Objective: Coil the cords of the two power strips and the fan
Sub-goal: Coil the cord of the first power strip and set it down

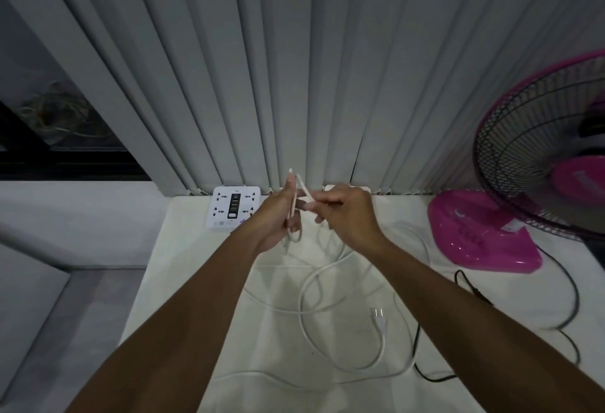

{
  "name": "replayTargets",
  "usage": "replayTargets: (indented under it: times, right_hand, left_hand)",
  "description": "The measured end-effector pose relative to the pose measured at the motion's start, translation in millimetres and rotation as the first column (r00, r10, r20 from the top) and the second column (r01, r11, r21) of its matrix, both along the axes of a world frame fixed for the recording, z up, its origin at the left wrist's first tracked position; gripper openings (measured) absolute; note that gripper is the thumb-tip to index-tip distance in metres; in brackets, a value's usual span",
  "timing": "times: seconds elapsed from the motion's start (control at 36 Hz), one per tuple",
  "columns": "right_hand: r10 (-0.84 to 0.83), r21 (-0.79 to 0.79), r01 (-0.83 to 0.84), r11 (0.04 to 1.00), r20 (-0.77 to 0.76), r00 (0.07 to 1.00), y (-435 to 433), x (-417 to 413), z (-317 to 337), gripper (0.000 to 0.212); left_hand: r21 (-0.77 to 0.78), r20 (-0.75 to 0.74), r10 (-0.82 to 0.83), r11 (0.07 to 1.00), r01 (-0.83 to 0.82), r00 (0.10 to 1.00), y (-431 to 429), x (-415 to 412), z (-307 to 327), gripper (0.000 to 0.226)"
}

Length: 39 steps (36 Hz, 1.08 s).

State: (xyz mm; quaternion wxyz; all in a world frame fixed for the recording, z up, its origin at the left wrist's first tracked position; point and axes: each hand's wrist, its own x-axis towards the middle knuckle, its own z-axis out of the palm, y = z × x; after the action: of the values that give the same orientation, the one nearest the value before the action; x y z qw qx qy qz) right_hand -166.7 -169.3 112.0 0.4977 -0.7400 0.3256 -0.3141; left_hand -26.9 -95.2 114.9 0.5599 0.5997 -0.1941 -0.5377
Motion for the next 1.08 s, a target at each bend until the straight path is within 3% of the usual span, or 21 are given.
replayTargets:
  times: [0.11,0.19,0.28,0.42,0.47,0.56,0.67,0.75,0.81,0.92,1.03,1.08]
  right_hand:
    - [-0.001,-0.033,0.002,0.999,0.027,1.000,23.7,-4.3,-17.8,0.025]
    - [-0.013,-0.087,0.007,0.996,-0.069,0.998,37.2,-16.8,-38.9,0.005]
    - [-0.090,-0.237,0.046,0.971,-0.183,0.979,45.5,-31.2,-59.2,0.026]
    - [-0.106,-0.199,0.087,0.976,-0.087,0.991,41.2,-22.5,-56.3,0.048]
    - [-0.140,-0.159,0.125,0.979,-0.085,0.987,36.1,-16.8,-51.7,0.056]
    - [-0.204,-0.117,0.195,0.974,-0.066,0.977,34.1,-16.0,-52.4,0.061]
    - [-0.206,0.109,0.211,0.971,-0.062,0.977,39.9,-27.8,-64.9,0.060]
    - [-0.249,0.411,0.253,0.876,-0.064,0.966,33.0,-32.9,-70.5,0.046]
    - [-0.217,0.482,0.239,0.843,-0.102,0.971,22.6,-32.7,-67.3,0.042]
    - [-0.023,0.617,0.042,0.786,-0.040,0.999,5.8,-19.1,-48.0,0.063]
    - [-0.013,0.688,0.012,0.725,-0.004,1.000,-4.5,-4.5,-34.1,0.031]
    - [-0.024,0.745,-0.047,0.665,0.084,0.996,-9.5,-4.3,-35.1,0.027]
  left_hand:
    - [0.052,0.004,0.131,0.990,-0.131,0.991,-5.6,-2.4,5.2,0.032]
    - [0.015,-0.167,0.208,0.978,-0.208,0.964,-4.3,-0.9,8.7,0.027]
    - [-0.078,-0.272,0.214,0.967,-0.243,0.938,-0.7,-0.7,9.8,0.028]
    - [-0.128,-0.280,0.068,0.986,-0.108,0.957,3.8,-10.6,5.2,0.049]
    - [-0.120,-0.260,0.027,0.991,-0.060,0.965,3.1,-14.3,5.9,0.047]
    - [-0.119,-0.292,0.078,0.986,-0.117,0.953,0.1,-15.6,6.6,0.038]
    - [-0.180,-0.469,0.143,0.950,-0.254,0.871,-1.3,-11.5,9.5,0.038]
    - [-0.244,-0.555,0.081,0.935,-0.256,0.828,1.6,-2.4,11.2,0.038]
    - [-0.274,-0.567,0.025,0.937,-0.216,0.823,4.2,0.5,13.0,0.038]
    - [-0.284,-0.600,-0.030,0.942,-0.178,0.799,4.6,-2.8,13.9,0.039]
    - [-0.302,-0.593,-0.064,0.942,-0.148,0.803,5.6,-8.8,14.0,0.039]
    - [-0.298,-0.563,-0.055,0.944,-0.141,0.824,5.9,-9.2,13.1,0.039]
